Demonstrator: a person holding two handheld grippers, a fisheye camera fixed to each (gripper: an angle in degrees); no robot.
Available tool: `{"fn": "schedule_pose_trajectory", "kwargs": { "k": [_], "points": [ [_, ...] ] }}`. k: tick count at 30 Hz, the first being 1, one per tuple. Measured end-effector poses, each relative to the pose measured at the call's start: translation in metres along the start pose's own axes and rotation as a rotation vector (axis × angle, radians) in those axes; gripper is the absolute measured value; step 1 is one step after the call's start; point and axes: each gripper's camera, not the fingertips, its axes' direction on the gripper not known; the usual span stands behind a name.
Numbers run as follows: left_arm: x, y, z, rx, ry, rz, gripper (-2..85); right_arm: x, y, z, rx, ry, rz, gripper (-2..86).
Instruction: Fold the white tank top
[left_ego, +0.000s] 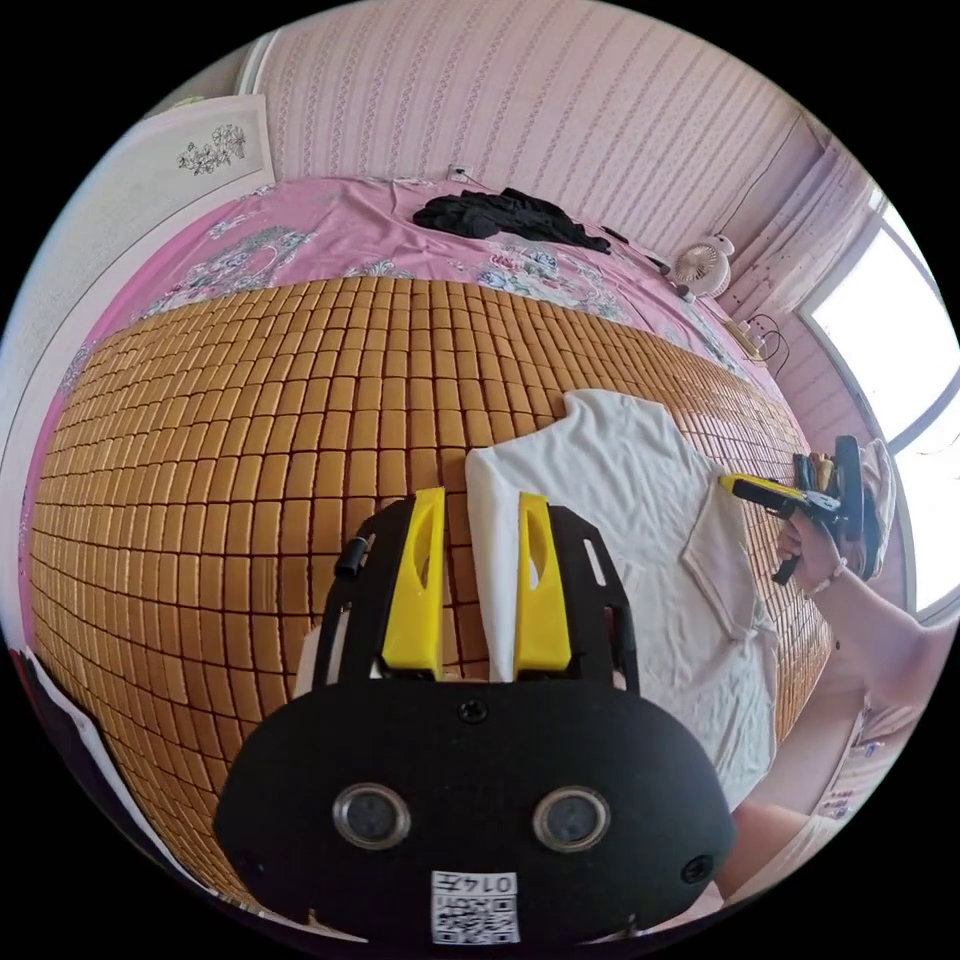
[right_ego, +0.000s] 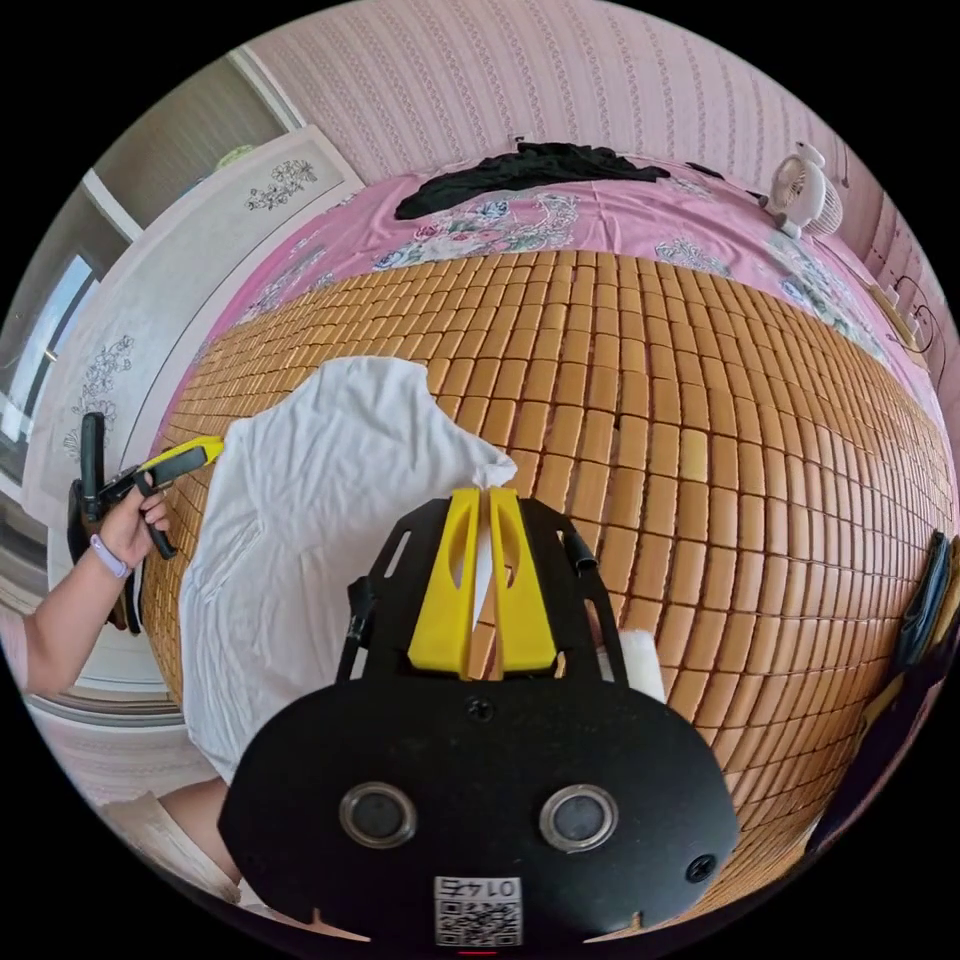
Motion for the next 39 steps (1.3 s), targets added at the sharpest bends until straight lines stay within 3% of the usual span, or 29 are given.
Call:
{"fn": "schedule_pose_trajectory", "kwargs": {
  "k": [4, 6, 8, 15, 19, 24, 26, 29, 32, 35, 39],
  "points": [
    [-0.012, -0.008, 0.019, -0.065, 0.0, 0.015, 8.4, 0.031, -0.019, -0.008, 0.026, -0.117, 0.088, 1.0],
    [-0.012, -0.013, 0.021, -0.102, -0.077, 0.075, 2.6, 0.04, -0.03, -0.01, 0.03, -0.147, 0.093, 0.8],
    [-0.016, -0.02, 0.019, -0.095, -0.037, 0.101, 0.0, 0.047, -0.047, -0.013, 0.039, -0.142, 0.083, 0.6],
    [-0.03, -0.072, -0.007, 0.069, 0.041, 0.08, -0.9, 0.063, -0.09, -0.048, 0.172, -0.139, 0.093, 0.5],
    [-0.028, -0.073, -0.044, 0.153, 0.094, 0.128, -0.9, 0.055, -0.077, -0.093, 0.204, -0.232, -0.014, 0.5],
    [-0.025, 0.011, -0.115, 0.136, 0.223, 0.232, -0.7, 0.034, 0.012, -0.139, 0.115, -0.294, -0.132, 0.8],
    [-0.026, 0.056, -0.13, 0.073, 0.28, 0.23, -0.3, 0.028, 0.074, -0.138, -0.009, -0.357, -0.104, 1.1],
    [-0.032, 0.136, -0.125, -0.079, 0.31, 0.106, 1.0, 0.025, 0.151, -0.1, -0.193, -0.384, 0.011, 1.8],
    [-0.042, 0.205, -0.101, -0.253, 0.205, -0.053, 1.7, 0.019, 0.201, -0.067, -0.345, -0.228, 0.113, 2.3],
    [-0.045, 0.232, -0.1, -0.312, 0.179, -0.137, 1.6, -0.001, 0.207, -0.07, -0.292, -0.214, 0.102, 3.1],
    [-0.003, 0.211, -0.111, -0.24, 0.198, -0.014, 2.0, -0.042, 0.182, -0.071, -0.177, -0.193, 0.005, 5.1]
  ]
}}
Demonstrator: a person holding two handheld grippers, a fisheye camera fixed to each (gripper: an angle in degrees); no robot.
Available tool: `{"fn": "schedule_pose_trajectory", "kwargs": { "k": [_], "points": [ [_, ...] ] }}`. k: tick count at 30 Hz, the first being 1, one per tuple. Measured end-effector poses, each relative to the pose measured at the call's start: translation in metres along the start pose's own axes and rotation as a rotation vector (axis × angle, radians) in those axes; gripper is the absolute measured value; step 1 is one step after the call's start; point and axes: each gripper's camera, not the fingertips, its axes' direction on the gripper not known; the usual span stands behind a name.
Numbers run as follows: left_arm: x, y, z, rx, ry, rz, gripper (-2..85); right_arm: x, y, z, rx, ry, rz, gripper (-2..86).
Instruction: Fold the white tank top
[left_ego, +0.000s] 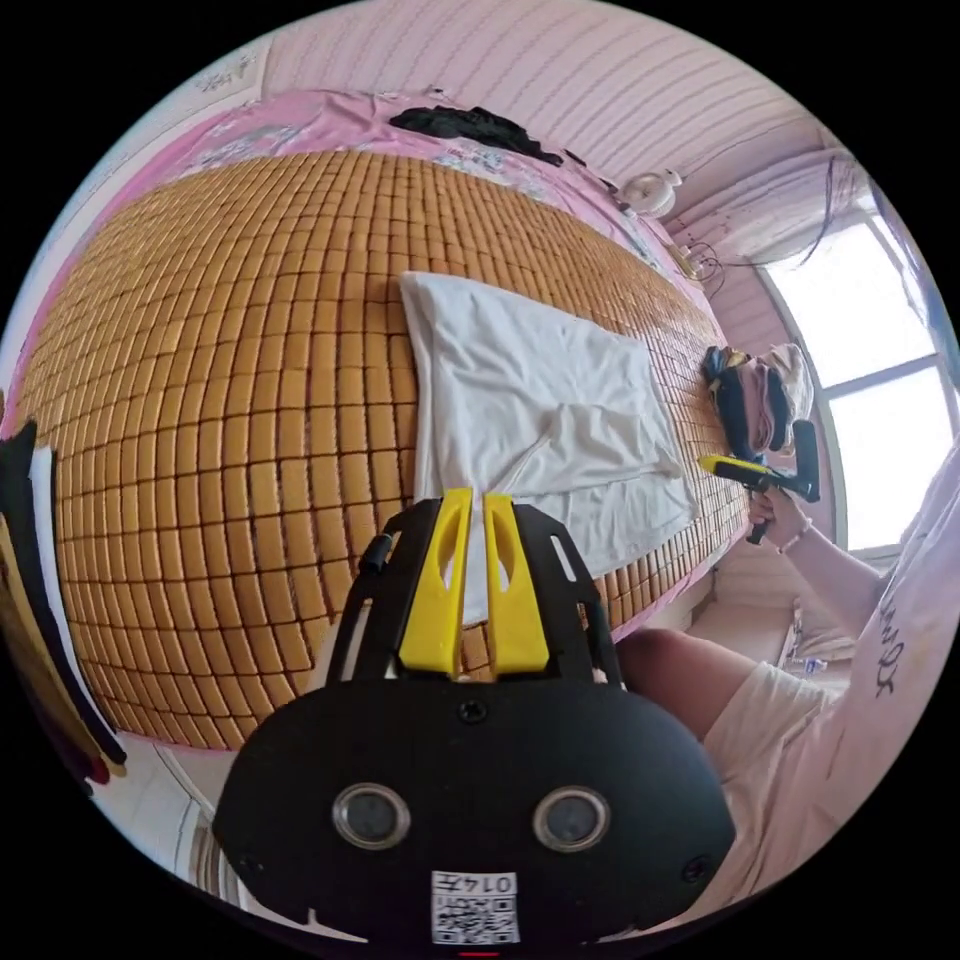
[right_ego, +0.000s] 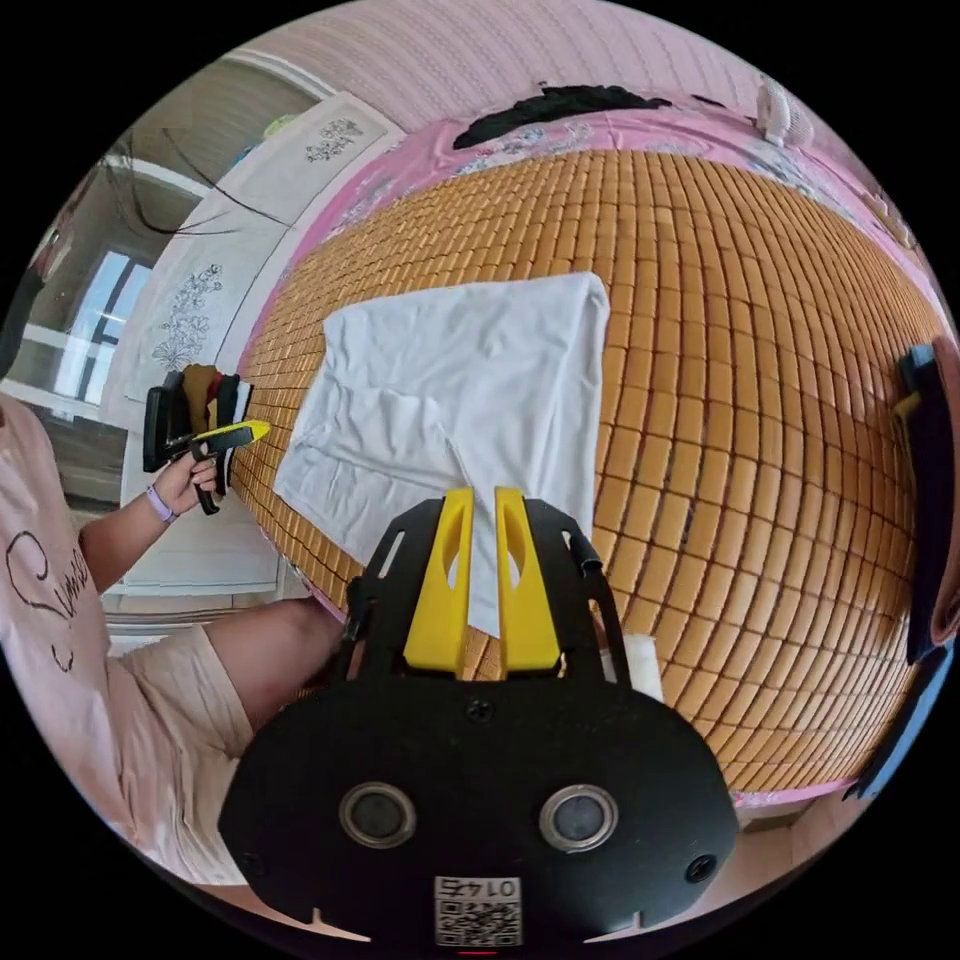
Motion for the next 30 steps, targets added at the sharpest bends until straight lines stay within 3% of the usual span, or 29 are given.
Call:
{"fn": "schedule_pose_trajectory", "kwargs": {
  "k": [4, 8, 13, 18, 23, 25, 30],
  "points": [
    [0.049, -0.036, 0.023, 0.019, 0.003, 0.134, 5.7, -0.038, -0.04, 0.037, 0.03, -0.028, -0.072, 8.3],
    [0.086, -0.069, 0.066, -0.013, -0.017, 0.177, 8.2, -0.052, -0.055, 0.074, 0.031, -0.049, -0.052, 6.0],
    [0.105, -0.079, 0.1, -0.101, -0.063, 0.203, 1.6, -0.061, -0.047, 0.08, 0.033, -0.036, -0.072, 2.0],
    [0.122, -0.047, 0.058, -0.056, 0.036, 0.28, 0.9, -0.083, -0.011, 0.053, 0.029, -0.151, -0.253, 2.0],
    [0.143, 0.021, 0.042, -0.187, 0.122, 0.329, 3.7, -0.104, 0.037, 0.06, -0.29, -0.107, -0.408, 4.4],
    [0.147, 0.038, 0.042, -0.239, 0.117, 0.322, 3.7, -0.105, 0.039, 0.058, -0.327, -0.093, -0.423, 4.0],
    [0.197, 0.027, 0.039, -0.164, 0.035, 0.452, 2.0, -0.119, -0.024, 0.058, -0.229, 0.031, -0.455, 0.9]
  ]
}}
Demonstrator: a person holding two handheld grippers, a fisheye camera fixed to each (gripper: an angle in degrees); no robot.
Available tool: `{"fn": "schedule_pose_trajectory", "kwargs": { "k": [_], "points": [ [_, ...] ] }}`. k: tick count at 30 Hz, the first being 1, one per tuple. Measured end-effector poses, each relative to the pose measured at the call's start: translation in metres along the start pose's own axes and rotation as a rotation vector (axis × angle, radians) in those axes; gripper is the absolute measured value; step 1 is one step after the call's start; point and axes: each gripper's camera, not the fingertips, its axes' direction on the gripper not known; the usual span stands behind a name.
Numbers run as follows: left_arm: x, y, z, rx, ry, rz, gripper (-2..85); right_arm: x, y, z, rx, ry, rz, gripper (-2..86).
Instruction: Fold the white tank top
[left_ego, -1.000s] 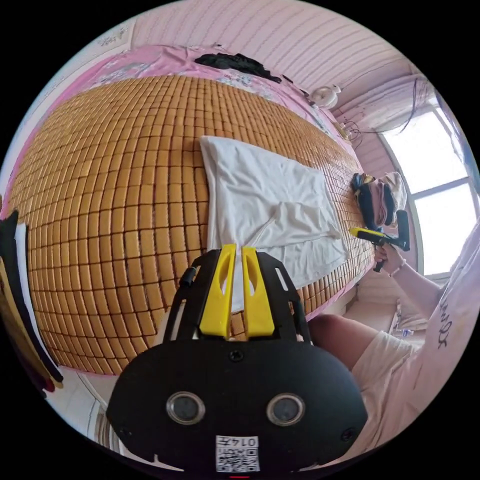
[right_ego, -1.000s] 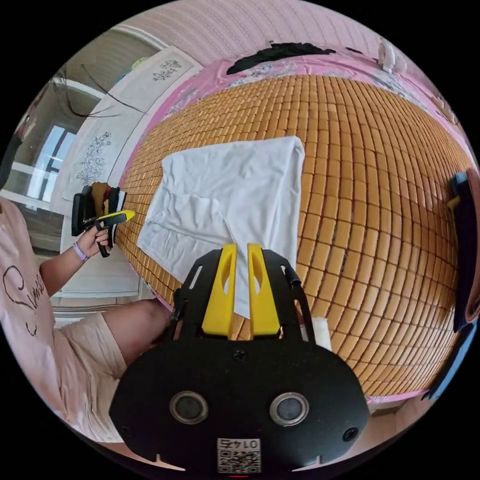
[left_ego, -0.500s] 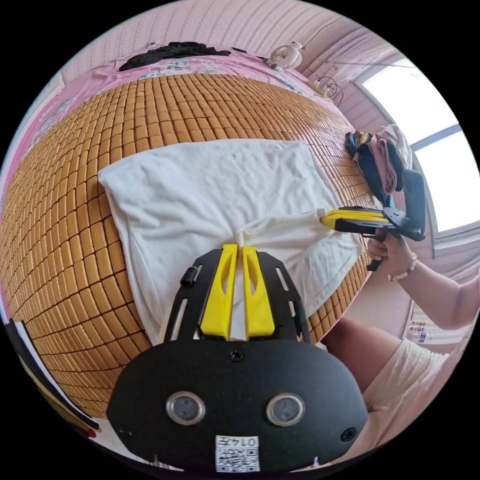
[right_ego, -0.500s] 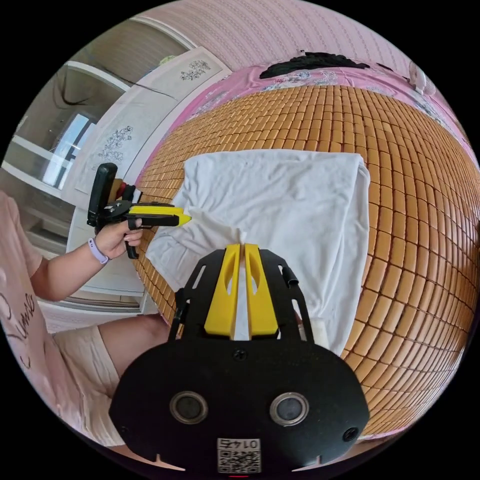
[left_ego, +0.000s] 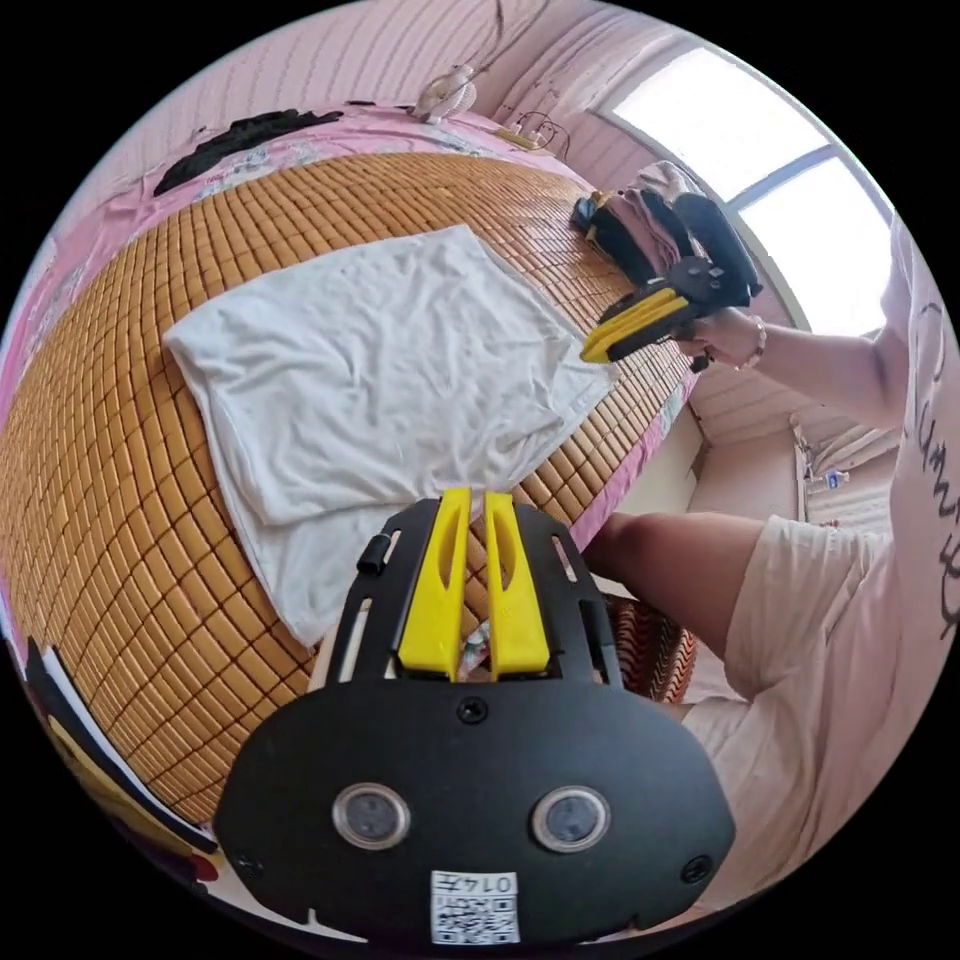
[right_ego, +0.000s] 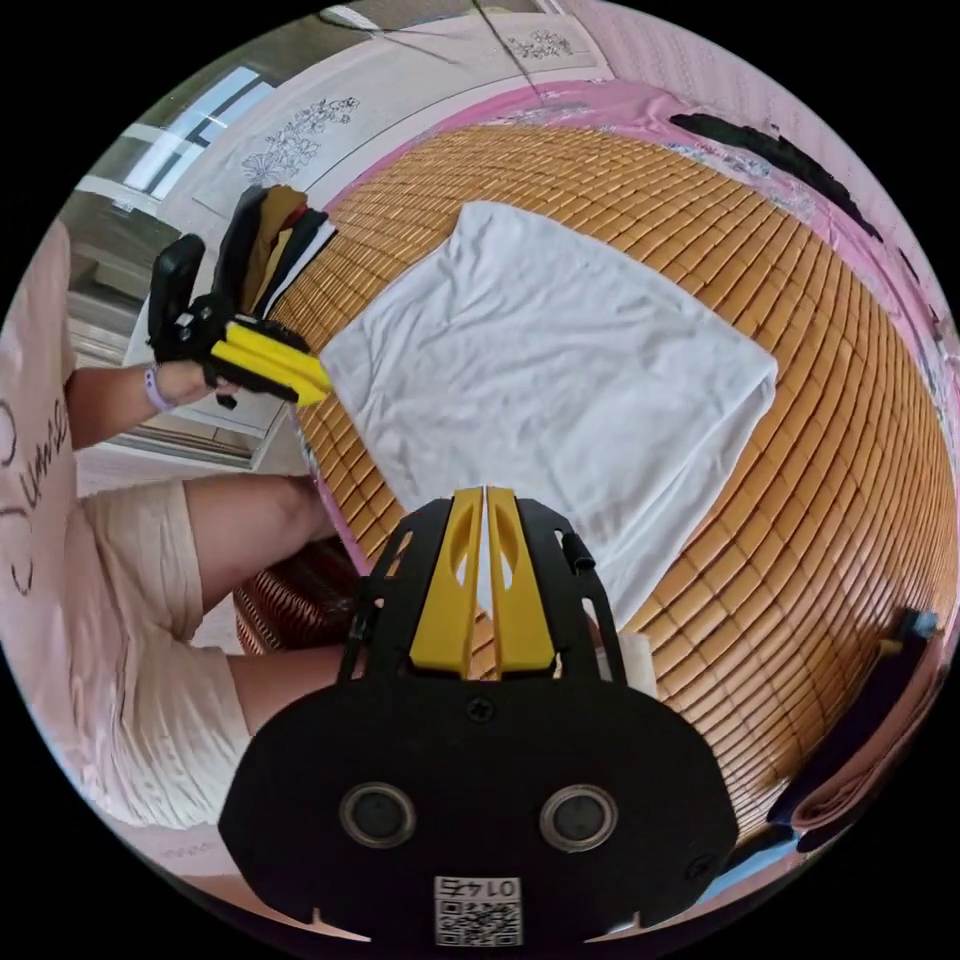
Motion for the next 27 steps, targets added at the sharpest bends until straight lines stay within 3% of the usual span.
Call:
{"fn": "schedule_pose_trajectory", "kwargs": {
  "k": [6, 9, 11, 15, 17, 21, 23, 27],
  "points": [
    [0.042, -0.049, 0.045, 0.065, -0.007, -0.004, -0.5, 0.028, -0.144, 0.024, 0.08, 0.181, -0.037, -0.3],
    [0.061, -0.051, 0.067, 0.022, -0.143, 0.025, -0.9, 0.042, -0.195, 0.068, -0.138, 0.252, -0.062, -0.4],
    [0.071, -0.048, 0.082, -0.031, -0.178, 0.072, -0.9, 0.053, -0.214, 0.066, -0.227, 0.161, -0.053, -0.4],
    [0.085, -0.043, 0.081, 0.025, -0.167, 0.101, -0.9, 0.057, -0.233, 0.047, -0.174, 0.202, -0.091, -0.4],
    [0.087, -0.044, 0.081, 0.027, -0.145, 0.096, -0.8, 0.067, -0.244, 0.07, -0.242, 0.214, -0.107, -0.3],
    [0.091, -0.045, 0.071, 0.037, -0.108, 0.084, 1.0, 0.085, -0.234, 0.046, -0.163, 0.133, -0.037, -0.2],
    [0.095, -0.044, 0.06, 0.083, -0.079, 0.086, 3.1, 0.089, -0.19, 0.014, -0.015, 0.12, 0.011, 0.0],
    [0.11, -0.051, 0.041, 0.171, -0.023, 0.125, 7.8, 0.102, -0.083, -0.016, 0.096, 0.136, 0.207, 1.0]
  ]
}}
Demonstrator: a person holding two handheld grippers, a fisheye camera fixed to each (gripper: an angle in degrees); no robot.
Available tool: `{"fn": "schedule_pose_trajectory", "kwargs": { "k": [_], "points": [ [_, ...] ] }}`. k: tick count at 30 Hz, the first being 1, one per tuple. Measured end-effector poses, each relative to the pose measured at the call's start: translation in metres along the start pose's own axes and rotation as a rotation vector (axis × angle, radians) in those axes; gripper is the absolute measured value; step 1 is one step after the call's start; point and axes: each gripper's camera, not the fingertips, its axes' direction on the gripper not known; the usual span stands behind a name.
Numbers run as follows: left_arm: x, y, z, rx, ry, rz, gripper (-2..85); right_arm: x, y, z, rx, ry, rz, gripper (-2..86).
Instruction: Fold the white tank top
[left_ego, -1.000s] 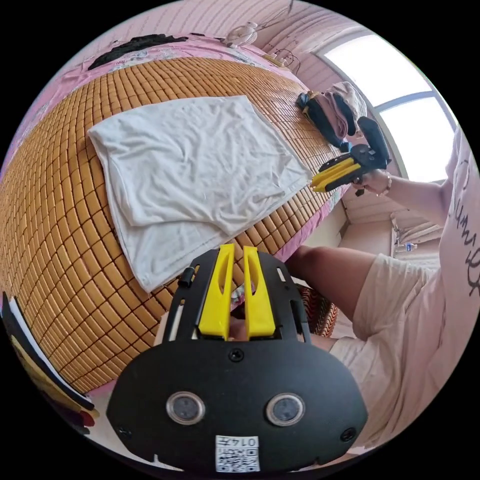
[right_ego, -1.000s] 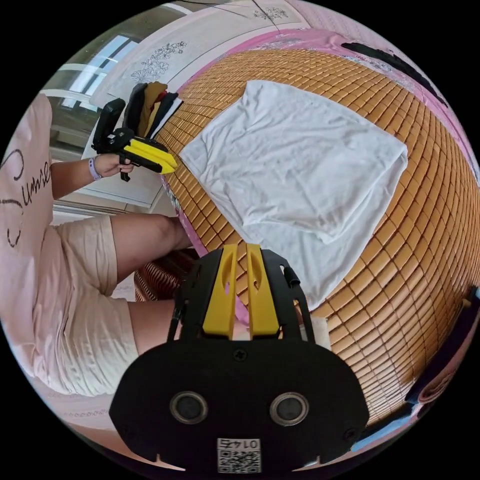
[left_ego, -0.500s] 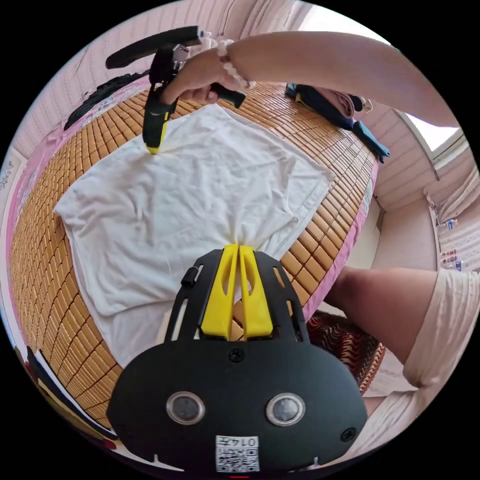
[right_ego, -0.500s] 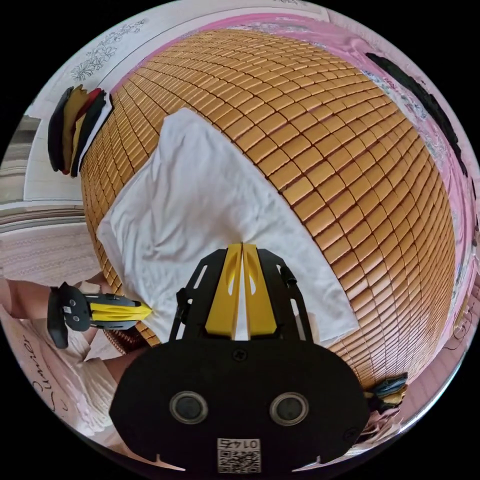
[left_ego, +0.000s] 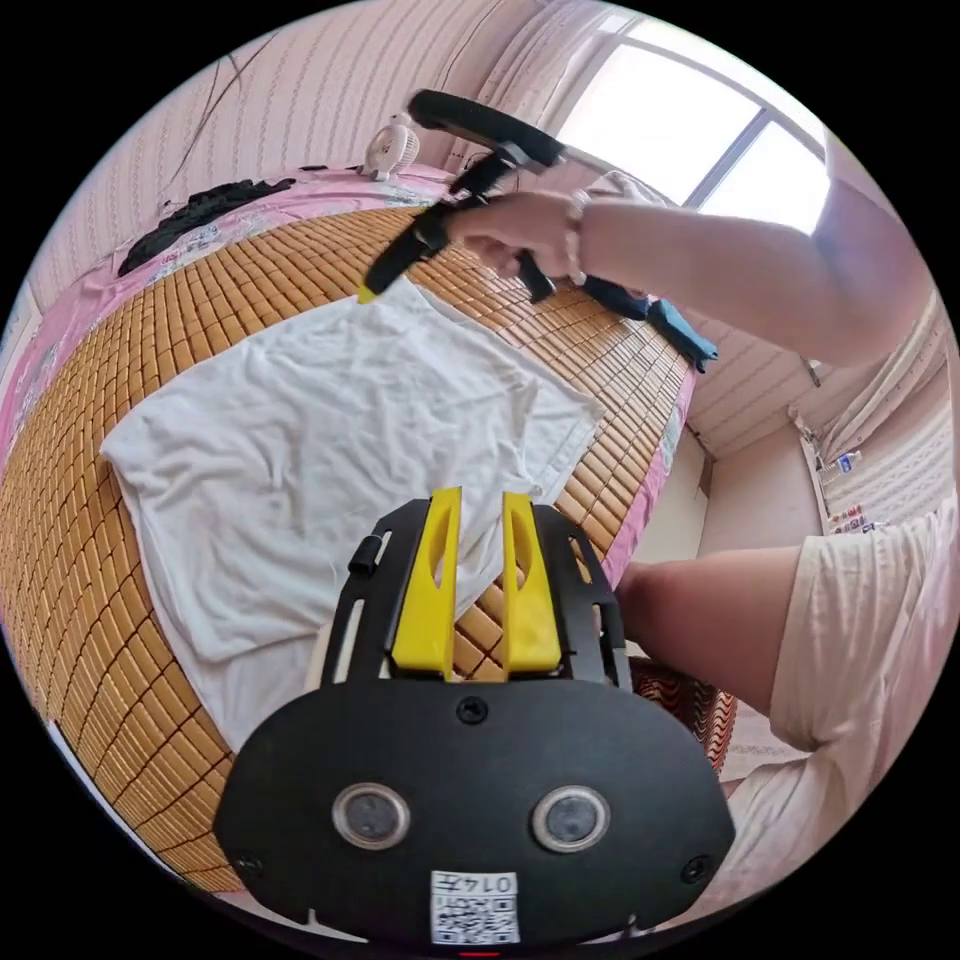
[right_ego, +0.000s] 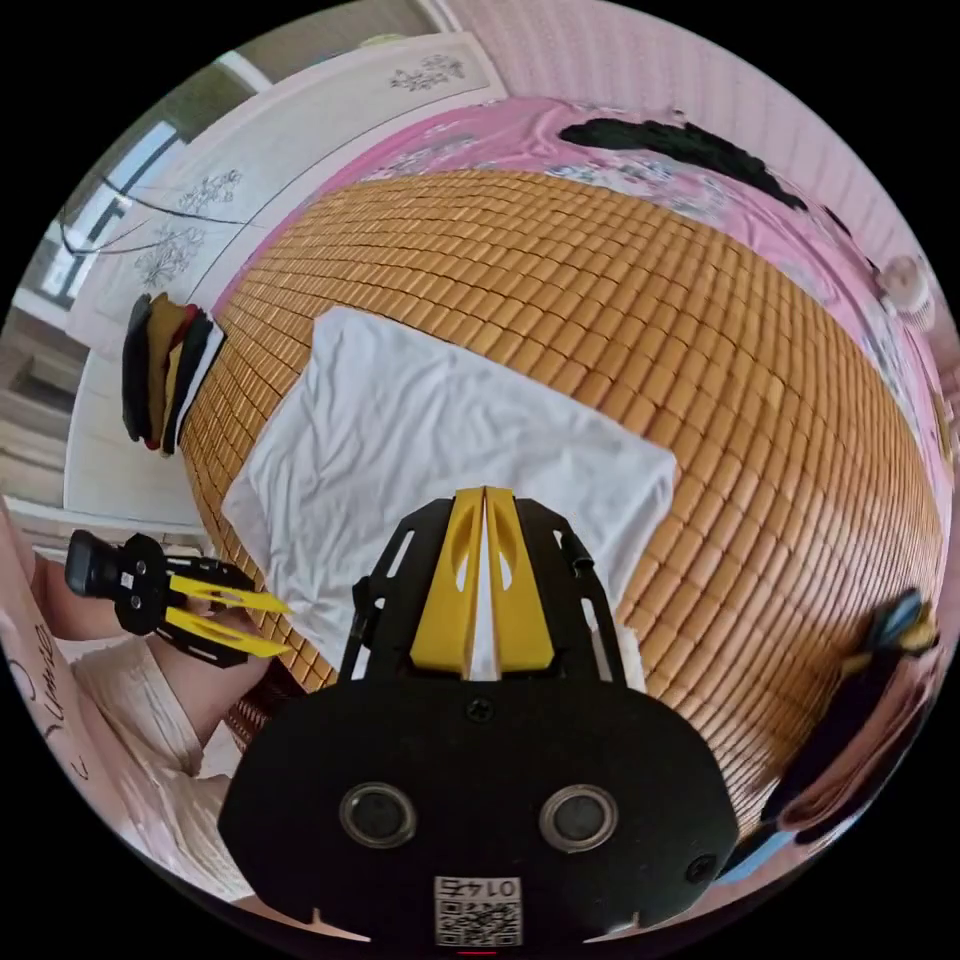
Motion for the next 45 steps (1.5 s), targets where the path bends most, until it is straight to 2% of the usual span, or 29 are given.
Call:
{"fn": "schedule_pose_trajectory", "kwargs": {
  "k": [5, 9, 11, 15, 19, 23, 24, 25, 29, 33, 36, 38, 40, 45],
  "points": [
    [0.019, -0.03, 0.015, 0.043, 0.053, 0.087, 12.1, 0.044, 0.159, -0.021, -0.041, -0.023, 0.389, 7.5],
    [0.047, -0.06, 0.043, 0.025, 0.092, 0.182, 15.6, 0.054, 0.212, -0.014, -0.075, -0.069, 0.509, 8.5],
    [0.059, -0.071, 0.056, 0.011, 0.108, 0.218, 17.2, 0.061, 0.227, -0.003, -0.116, -0.063, 0.53, 5.4],
    [0.077, -0.095, 0.078, -0.018, 0.115, 0.241, 20.1, 0.071, 0.237, -0.012, -0.065, -0.097, 0.531, 1.8],
    [0.085, -0.107, 0.093, -0.047, 0.106, 0.234, 19.8, 0.079, 0.234, -0.045, 0.112, -0.312, 0.477, 1.1],
    [0.084, -0.116, 0.095, -0.073, 0.027, 0.153, 6.5, 0.087, 0.23, -0.053, 0.196, -0.536, 0.391, 1.8],
    [0.079, -0.116, 0.094, -0.091, -0.003, 0.081, 2.0, 0.09, 0.231, -0.053, 0.202, -0.528, 0.394, 2.0],
    [0.078, -0.116, 0.093, -0.097, -0.009, 0.06, 1.5, 0.098, 0.235, -0.054, 0.215, -0.478, 0.431, 2.8],
    [0.085, -0.104, 0.085, -0.11, 0.024, 0.146, -0.2, 0.139, 0.235, -0.046, 0.31, -0.312, 0.521, 8.8],
    [0.099, -0.079, 0.065, -0.088, 0.055, 0.249, -0.5, 0.167, 0.209, -0.019, 0.398, -0.295, 0.586, 11.6],
    [0.107, -0.058, 0.048, -0.073, 0.06, 0.319, -0.5, 0.186, 0.196, 0.006, 0.395, -0.321, 0.675, 8.9],
    [0.108, -0.047, 0.038, -0.065, 0.062, 0.333, -0.6, 0.199, 0.203, 0.013, 0.434, -0.391, 0.743, 3.3],
    [0.108, -0.038, 0.025, -0.033, 0.058, 0.34, -0.6, 0.203, 0.21, 0.011, 0.457, -0.439, 0.755, 2.1],
    [0.103, -0.013, -0.026, 0.142, -0.054, 0.292, -0.6, 0.188, 0.206, -0.033, 0.515, -0.388, 0.676, 1.2]
  ]
}}
